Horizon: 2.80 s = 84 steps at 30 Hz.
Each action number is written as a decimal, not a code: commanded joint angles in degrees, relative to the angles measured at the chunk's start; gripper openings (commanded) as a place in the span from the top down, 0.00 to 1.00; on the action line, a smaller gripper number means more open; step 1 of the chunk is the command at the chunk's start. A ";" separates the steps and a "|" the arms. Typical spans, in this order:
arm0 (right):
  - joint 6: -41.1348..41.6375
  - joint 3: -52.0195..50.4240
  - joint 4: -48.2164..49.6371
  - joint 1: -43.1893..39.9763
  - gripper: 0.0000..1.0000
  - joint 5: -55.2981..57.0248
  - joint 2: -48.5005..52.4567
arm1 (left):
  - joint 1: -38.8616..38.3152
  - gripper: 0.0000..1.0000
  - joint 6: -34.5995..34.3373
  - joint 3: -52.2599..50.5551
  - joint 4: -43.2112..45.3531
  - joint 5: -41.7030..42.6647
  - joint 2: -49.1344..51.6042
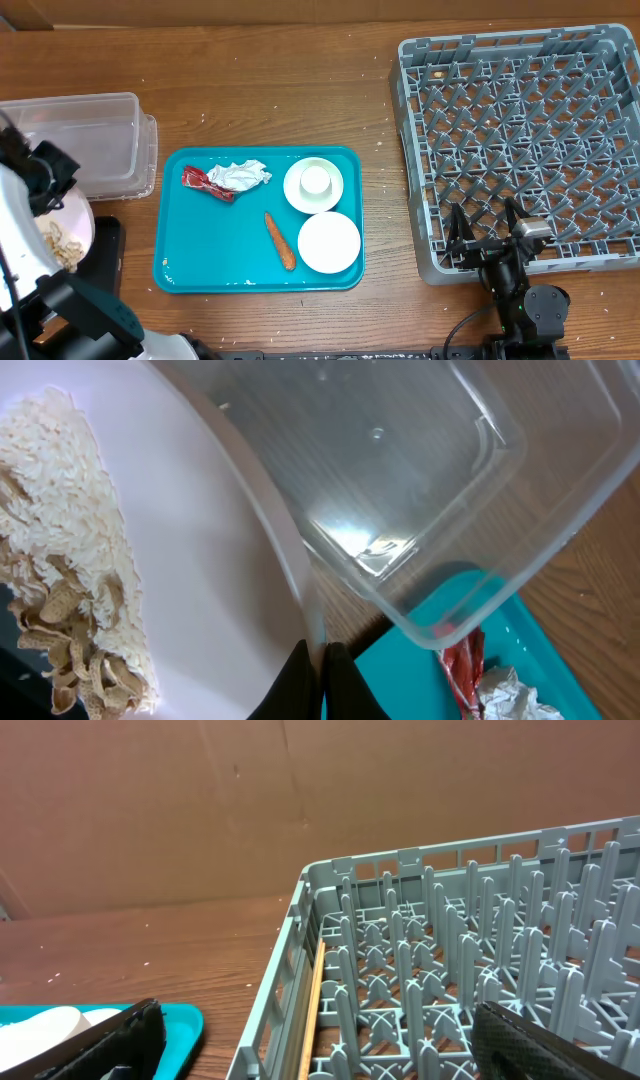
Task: Sort waste into correct bins and load items into the dishwasher
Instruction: 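Tilt the plate to dump rice scraps onto the black tray, then return the emptied plate to the teal tray with the left gripper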
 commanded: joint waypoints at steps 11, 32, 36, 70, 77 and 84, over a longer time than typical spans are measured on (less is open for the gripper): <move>-0.22 -0.59 0.31 -0.20 0.00 0.52 -0.52 | 20.79 0.96 6.23 -5.33 4.11 29.46 -0.07; -0.22 -0.59 0.31 -0.20 0.00 0.52 -0.52 | 41.44 0.96 10.51 -5.70 -2.56 58.18 -0.07; -0.22 -0.59 0.31 -0.20 0.00 0.52 -0.52 | 41.35 0.96 9.77 -5.70 0.15 59.58 -0.07; -0.22 -0.59 0.31 -0.20 0.00 0.52 -0.52 | -49.86 0.96 -21.18 -9.05 -15.45 -12.98 -7.28; -0.22 -0.59 0.31 -0.20 0.00 0.52 -0.52 | -58.86 0.96 -24.72 -9.09 -13.31 -12.72 6.05; -0.22 -0.59 0.31 -0.20 0.00 0.52 -0.52 | -59.06 0.96 -25.49 -9.09 -14.51 -16.92 11.50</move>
